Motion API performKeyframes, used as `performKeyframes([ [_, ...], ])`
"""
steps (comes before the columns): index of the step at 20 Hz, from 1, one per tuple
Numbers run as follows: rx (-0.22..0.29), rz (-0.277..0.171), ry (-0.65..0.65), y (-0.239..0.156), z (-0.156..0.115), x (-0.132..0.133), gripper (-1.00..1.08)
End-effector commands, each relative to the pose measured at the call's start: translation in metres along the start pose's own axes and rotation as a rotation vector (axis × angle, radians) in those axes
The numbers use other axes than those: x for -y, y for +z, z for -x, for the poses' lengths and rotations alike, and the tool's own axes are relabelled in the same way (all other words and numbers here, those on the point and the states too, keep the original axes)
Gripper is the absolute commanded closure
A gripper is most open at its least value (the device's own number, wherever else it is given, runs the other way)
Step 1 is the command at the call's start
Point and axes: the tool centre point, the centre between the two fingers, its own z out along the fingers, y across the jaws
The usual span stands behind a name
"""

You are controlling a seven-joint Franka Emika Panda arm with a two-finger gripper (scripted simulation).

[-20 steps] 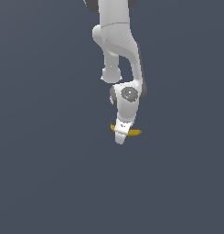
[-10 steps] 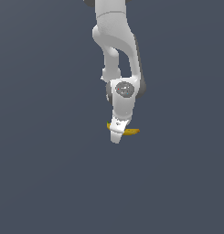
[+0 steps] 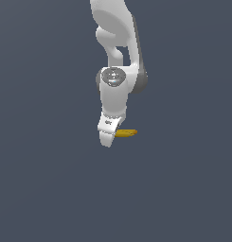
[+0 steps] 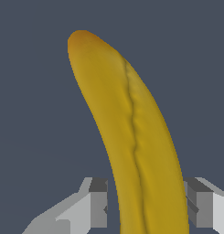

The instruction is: Pick up the object and move it to a goal position.

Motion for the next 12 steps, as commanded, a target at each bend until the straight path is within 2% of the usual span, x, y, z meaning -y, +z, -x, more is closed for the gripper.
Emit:
performKeyframes([
  [1,-0.001,0.001,-0.001,-0.025,0.011,-0.014,1.08],
  [6,-0.001,0.001,-0.001,-0.062,0.029,-0.038,1.08],
  [12,0.0,0.001,0.0,-0.089,0.042,-0.057,1.08],
])
